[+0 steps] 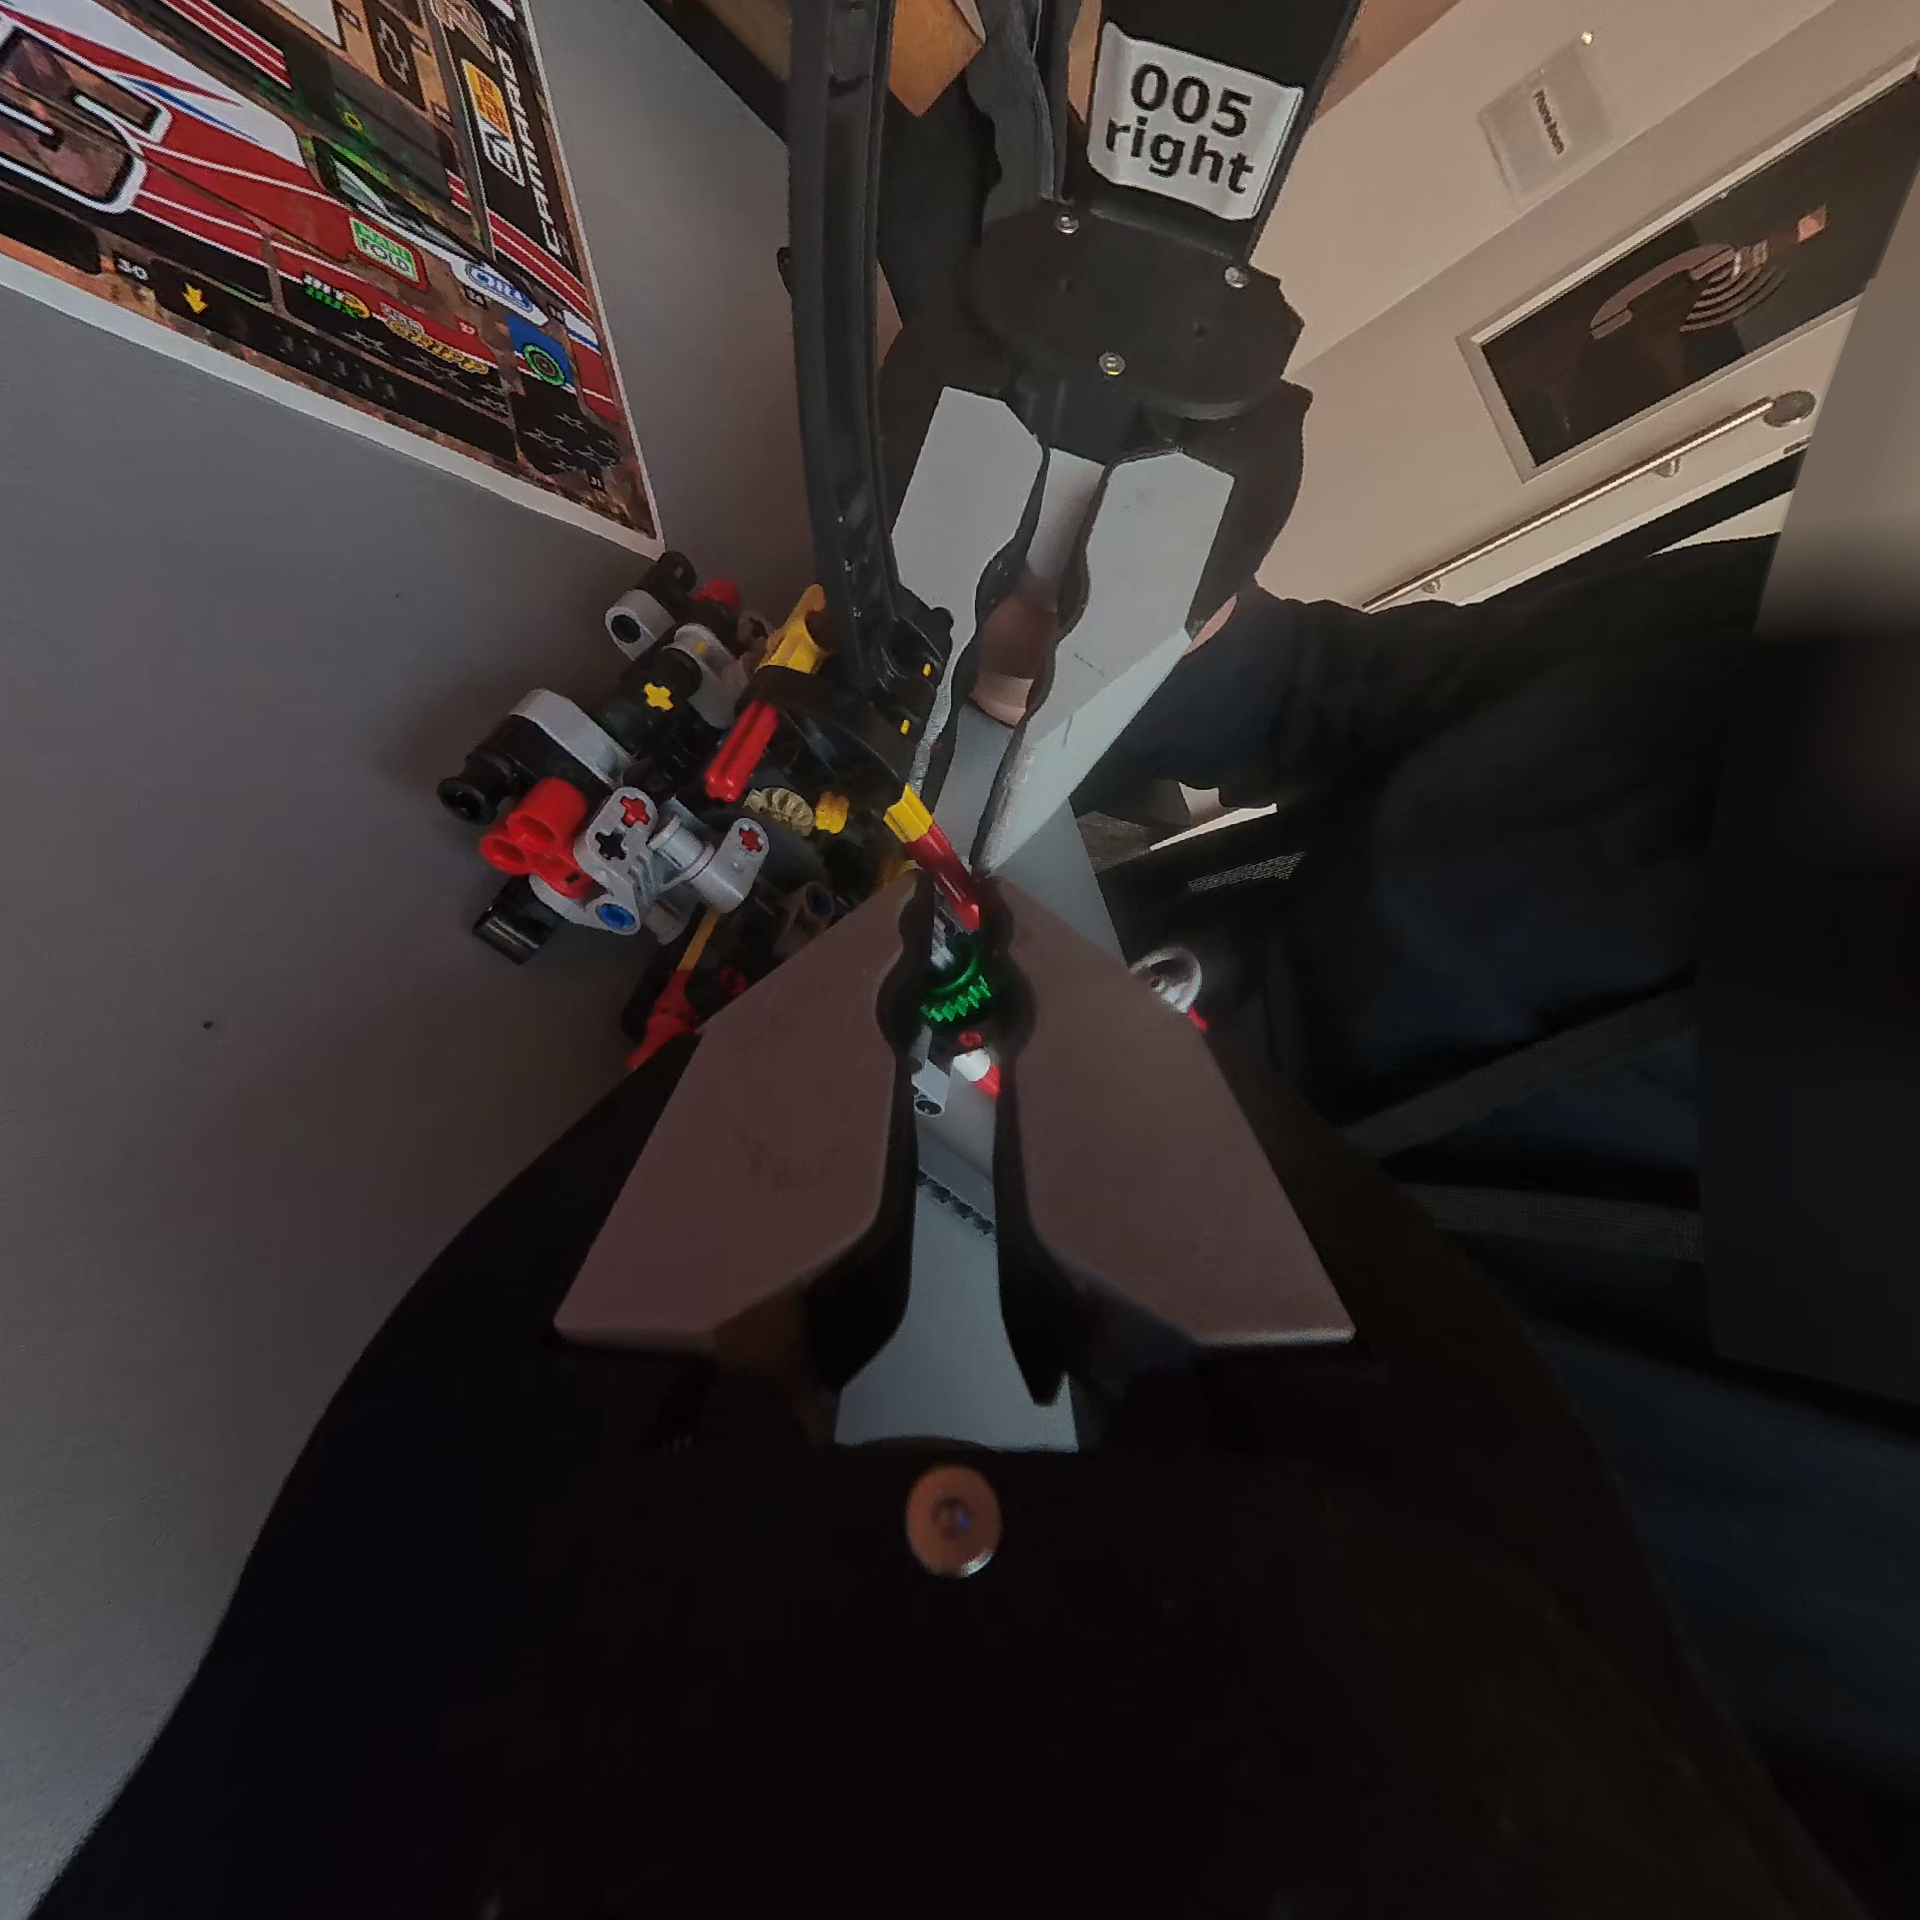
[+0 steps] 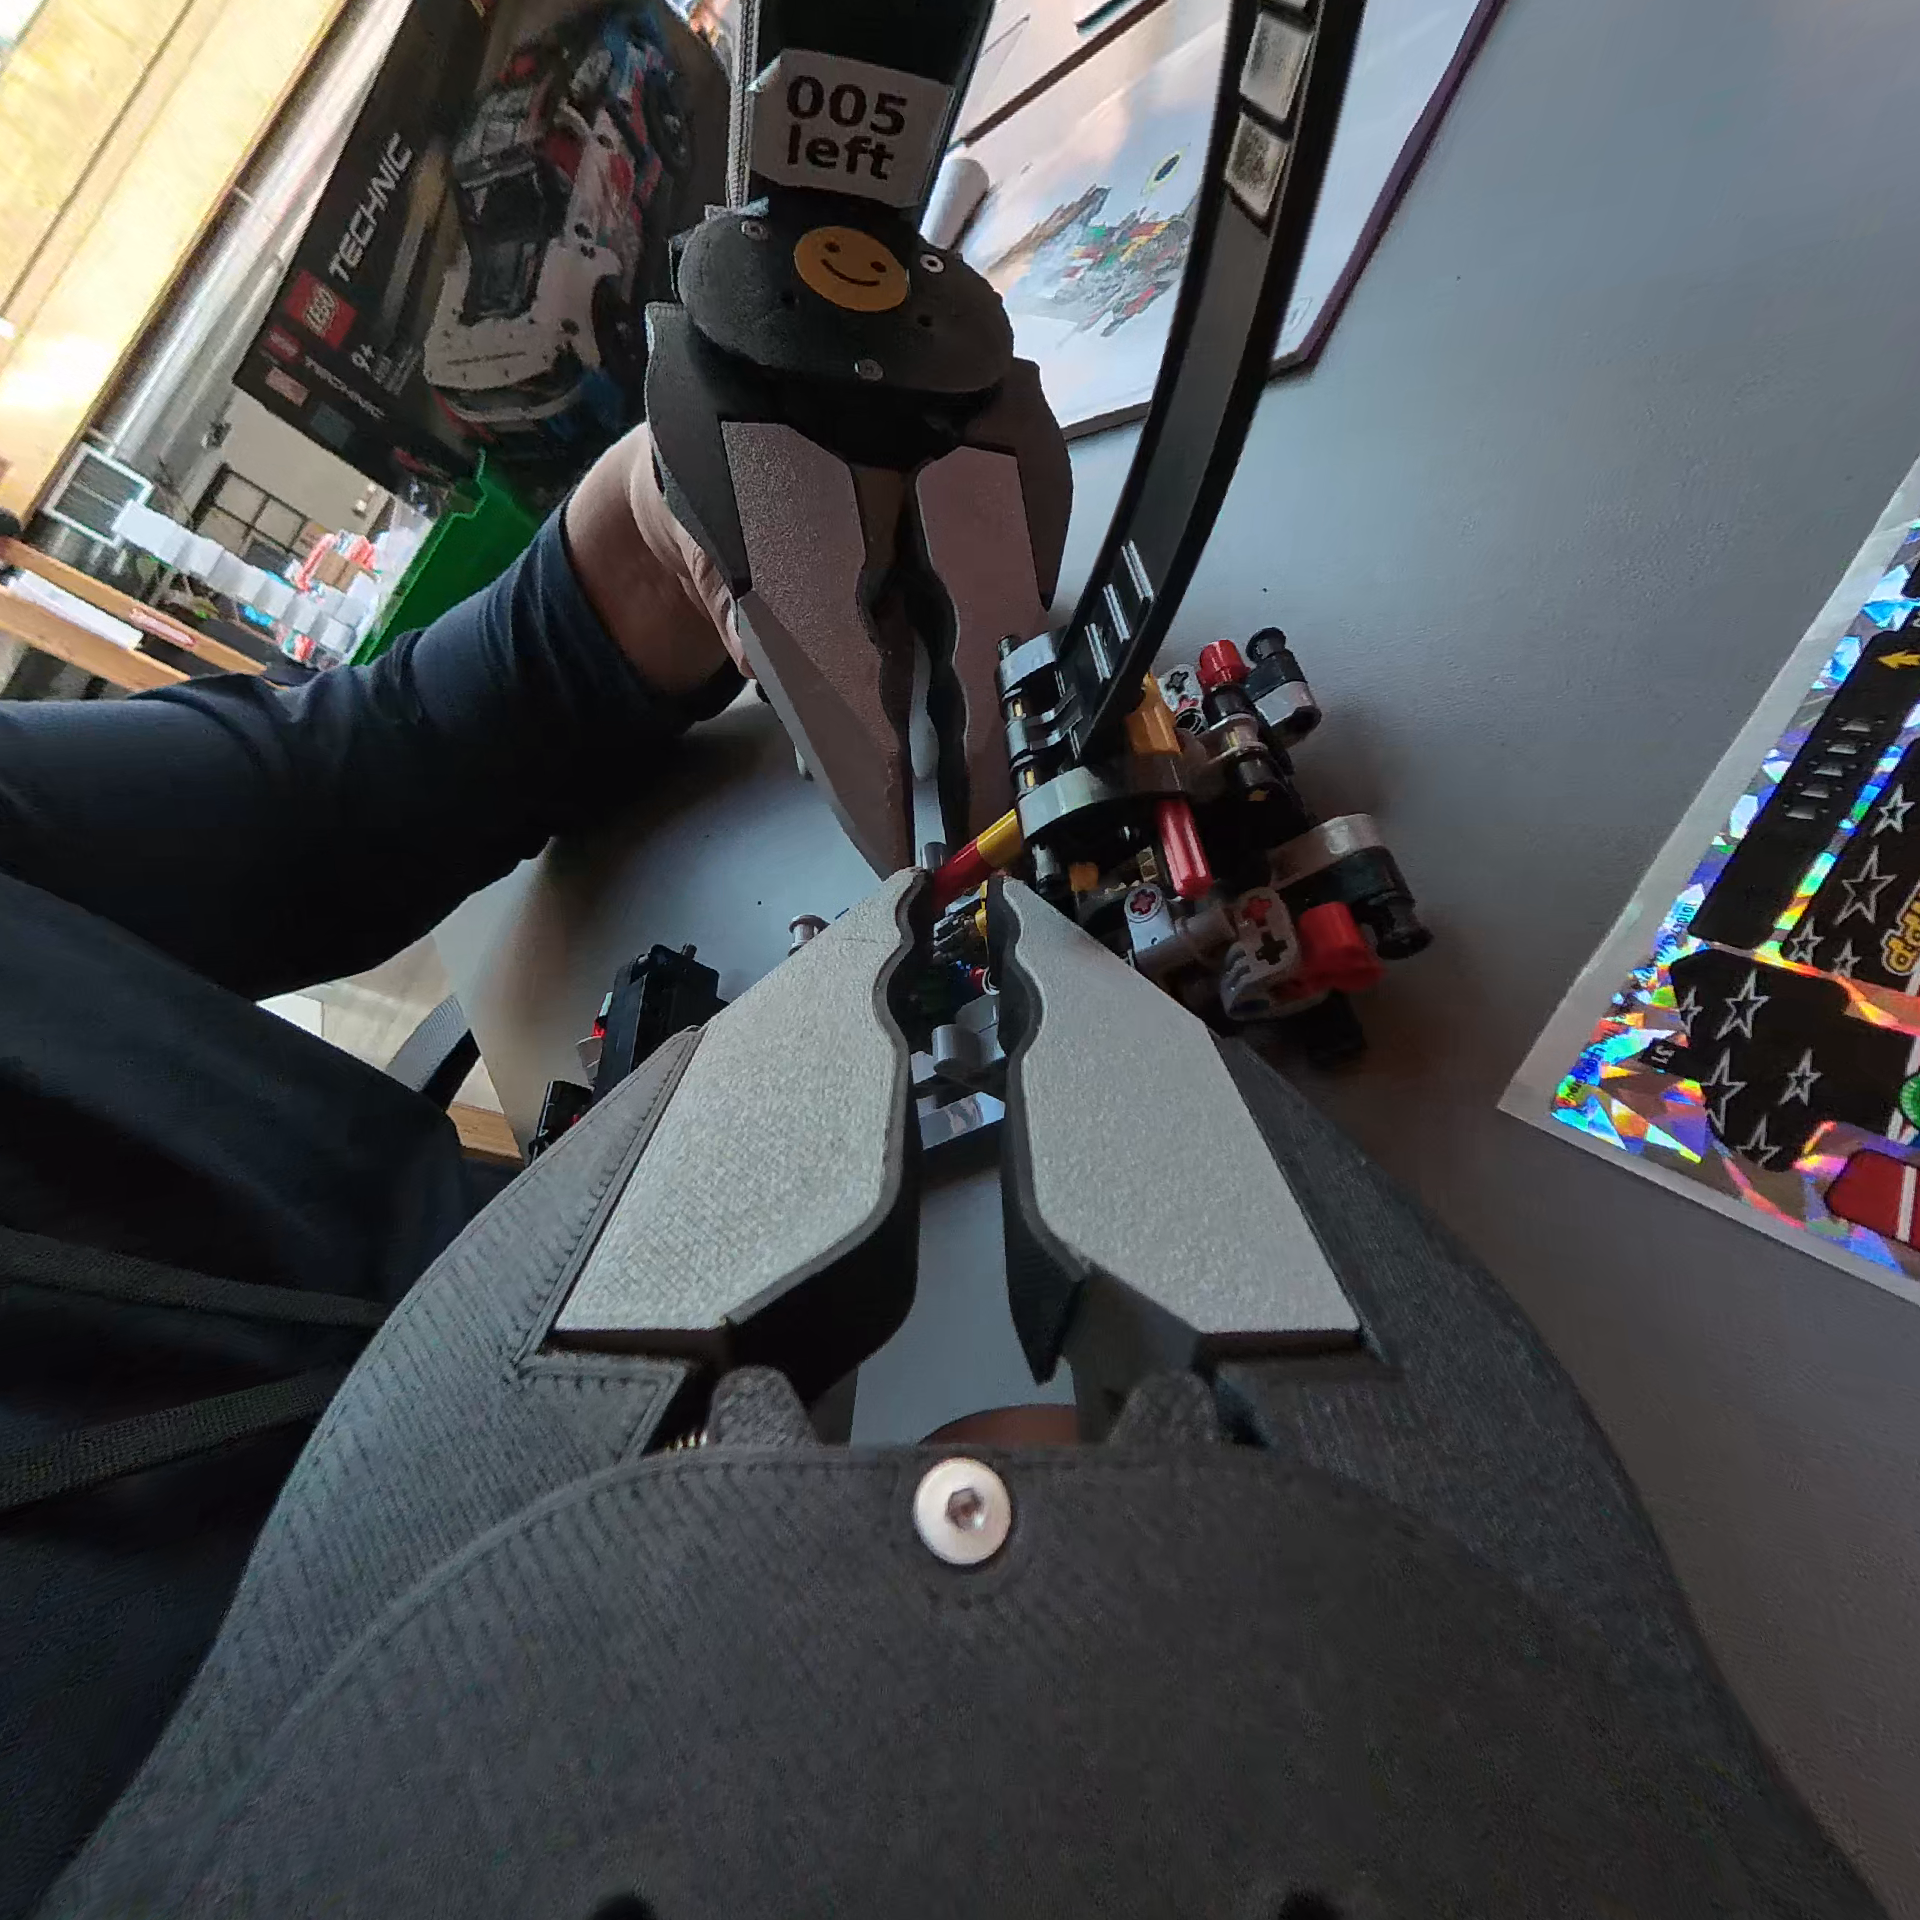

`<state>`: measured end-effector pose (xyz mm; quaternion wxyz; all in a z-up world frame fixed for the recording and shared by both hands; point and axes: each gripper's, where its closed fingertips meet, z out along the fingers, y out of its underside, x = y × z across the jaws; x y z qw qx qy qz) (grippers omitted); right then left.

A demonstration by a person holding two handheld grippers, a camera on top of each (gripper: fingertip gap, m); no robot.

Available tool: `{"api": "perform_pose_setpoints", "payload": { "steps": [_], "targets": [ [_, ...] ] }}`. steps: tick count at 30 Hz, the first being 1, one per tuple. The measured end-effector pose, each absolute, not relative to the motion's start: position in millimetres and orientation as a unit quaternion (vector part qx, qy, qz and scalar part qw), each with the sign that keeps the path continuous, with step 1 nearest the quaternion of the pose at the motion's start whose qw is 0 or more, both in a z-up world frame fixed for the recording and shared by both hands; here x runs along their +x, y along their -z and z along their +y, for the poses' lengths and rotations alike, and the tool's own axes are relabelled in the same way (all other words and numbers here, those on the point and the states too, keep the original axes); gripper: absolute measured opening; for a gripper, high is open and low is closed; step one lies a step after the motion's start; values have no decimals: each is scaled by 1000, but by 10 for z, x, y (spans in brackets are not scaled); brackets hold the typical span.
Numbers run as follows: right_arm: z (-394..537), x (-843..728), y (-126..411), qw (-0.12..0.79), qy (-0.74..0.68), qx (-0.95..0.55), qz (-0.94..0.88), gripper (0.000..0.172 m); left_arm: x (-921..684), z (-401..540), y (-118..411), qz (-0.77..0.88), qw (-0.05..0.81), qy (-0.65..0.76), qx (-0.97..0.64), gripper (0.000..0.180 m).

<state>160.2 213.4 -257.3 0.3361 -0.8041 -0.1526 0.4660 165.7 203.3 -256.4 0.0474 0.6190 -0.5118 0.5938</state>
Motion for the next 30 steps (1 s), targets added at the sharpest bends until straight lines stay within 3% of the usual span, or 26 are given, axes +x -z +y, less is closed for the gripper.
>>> {"api": "perform_pose_setpoints", "payload": {
  "steps": [12,23,28,30],
  "targets": [
    [2169,1631,2569,336,-475,-803,-127,13,1662,2016,2546,-515,40,-597,615,5],
    [2190,1592,2579,334,-476,-806,-111,8,1613,2008,2568,-538,31,-578,613,4],
    [2178,1588,2574,332,-481,-804,-107,7,1380,1946,2416,-600,13,-550,580,22],
    [2171,1584,2574,331,-482,-804,-107,7,1312,1925,2439,-642,-36,-511,571,29]
  ]
}}
